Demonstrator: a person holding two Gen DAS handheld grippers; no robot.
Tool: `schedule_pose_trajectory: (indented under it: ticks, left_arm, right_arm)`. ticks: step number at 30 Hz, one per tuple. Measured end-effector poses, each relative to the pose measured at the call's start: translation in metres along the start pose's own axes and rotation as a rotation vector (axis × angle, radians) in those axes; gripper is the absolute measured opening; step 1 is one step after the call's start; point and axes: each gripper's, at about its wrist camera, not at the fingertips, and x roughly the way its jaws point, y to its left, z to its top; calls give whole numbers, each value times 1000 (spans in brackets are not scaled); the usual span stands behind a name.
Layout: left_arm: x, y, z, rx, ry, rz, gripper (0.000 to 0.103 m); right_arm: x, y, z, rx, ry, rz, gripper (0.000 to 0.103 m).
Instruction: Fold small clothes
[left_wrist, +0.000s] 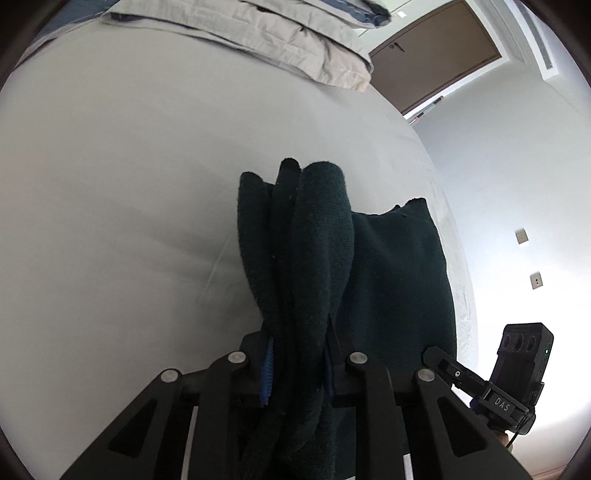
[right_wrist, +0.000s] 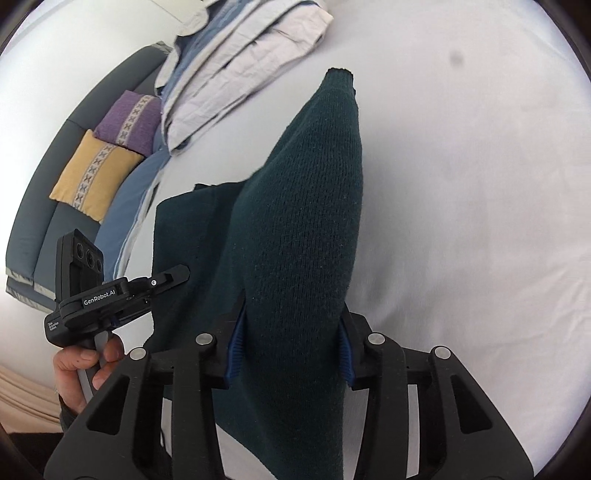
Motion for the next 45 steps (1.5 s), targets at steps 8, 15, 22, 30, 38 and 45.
schedule_pose_trajectory:
  ticks: [8, 15, 22, 30, 38, 45]
  left_arm:
    - [-40, -53, -79, 130, -1, -23, 22]
    - [-37, -67, -139, 184, 19, 0, 22]
    - [-21, -59, -153, 154, 41, 12, 22]
    - [-3, -30, -160, 146, 40, 86, 23]
    - [1, -10, -164, 118, 42, 50, 26]
    - [-17, -10, -167, 77, 12, 30, 28]
  right_arm:
    - [-94, 5, -79, 27, -71, 23, 38]
    - [-125, -9, -164, 70, -84, -28, 38]
    - [-126, -17, -202, 32, -62, -79, 38]
    - [-102, -53, -198, 142, -14, -98, 39]
    - [-99, -77, -216, 209, -41, -20, 44]
    - [-102, -85, -219, 225, -72, 36, 50]
